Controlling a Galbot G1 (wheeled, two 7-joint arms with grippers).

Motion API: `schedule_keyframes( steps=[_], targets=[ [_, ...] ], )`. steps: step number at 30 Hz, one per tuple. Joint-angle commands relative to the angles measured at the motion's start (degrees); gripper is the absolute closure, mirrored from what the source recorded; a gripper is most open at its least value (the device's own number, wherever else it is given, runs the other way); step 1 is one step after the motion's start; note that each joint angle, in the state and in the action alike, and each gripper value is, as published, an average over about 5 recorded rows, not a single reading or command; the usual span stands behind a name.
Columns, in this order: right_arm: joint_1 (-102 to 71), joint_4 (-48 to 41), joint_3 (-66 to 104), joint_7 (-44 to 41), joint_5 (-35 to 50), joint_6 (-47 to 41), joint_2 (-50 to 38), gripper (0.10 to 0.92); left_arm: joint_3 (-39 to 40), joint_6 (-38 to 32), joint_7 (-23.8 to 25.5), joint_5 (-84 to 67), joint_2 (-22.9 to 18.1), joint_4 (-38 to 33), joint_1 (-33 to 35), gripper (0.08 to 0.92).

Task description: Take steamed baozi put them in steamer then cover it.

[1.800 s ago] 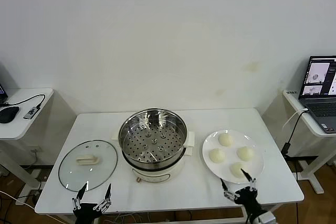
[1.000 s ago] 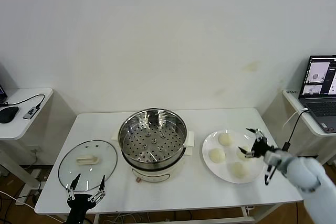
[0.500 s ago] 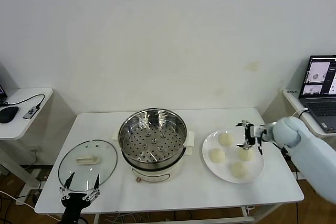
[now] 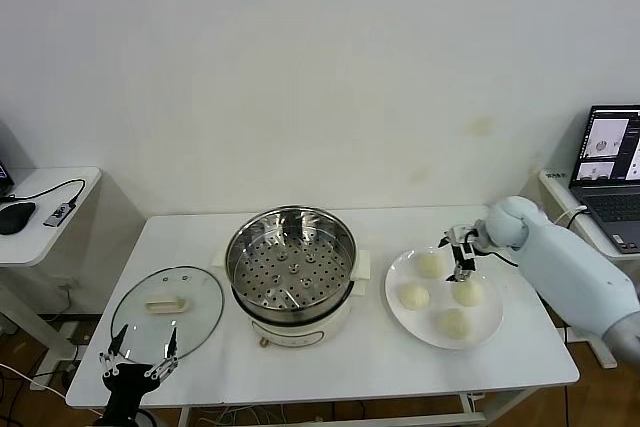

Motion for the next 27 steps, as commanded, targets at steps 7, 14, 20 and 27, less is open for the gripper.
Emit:
schedule_keyframes(
  steps=[7,14,20,27],
  targets=[
    [2.4,-6.64,-3.44,-0.27,-2.44,-0.09,5.41,0.203,-0.68,-0.16,0.03,0.23,0.19,0.08,-0.15,0.177],
    [2.2,-7.56,-3.28,0.71,-2.98,-0.09,5.85,0.206,-0.89,-0.43,0.02,0.43,0.28,0.37,-0.37,0.177],
    [1.83,-7.42,-3.05,0.88,-3.04,-0.09,5.88,0.285,-0.65,-0.74,-0.02,1.17,-0.02,0.69,-0.66,0.177],
    [1.46,-6.37,-2.86,1.12,-2.74,-0.09,5.24,0.401,-0.7,-0.86,-0.03,1.35,-0.01,0.44,-0.46,0.177]
  ],
)
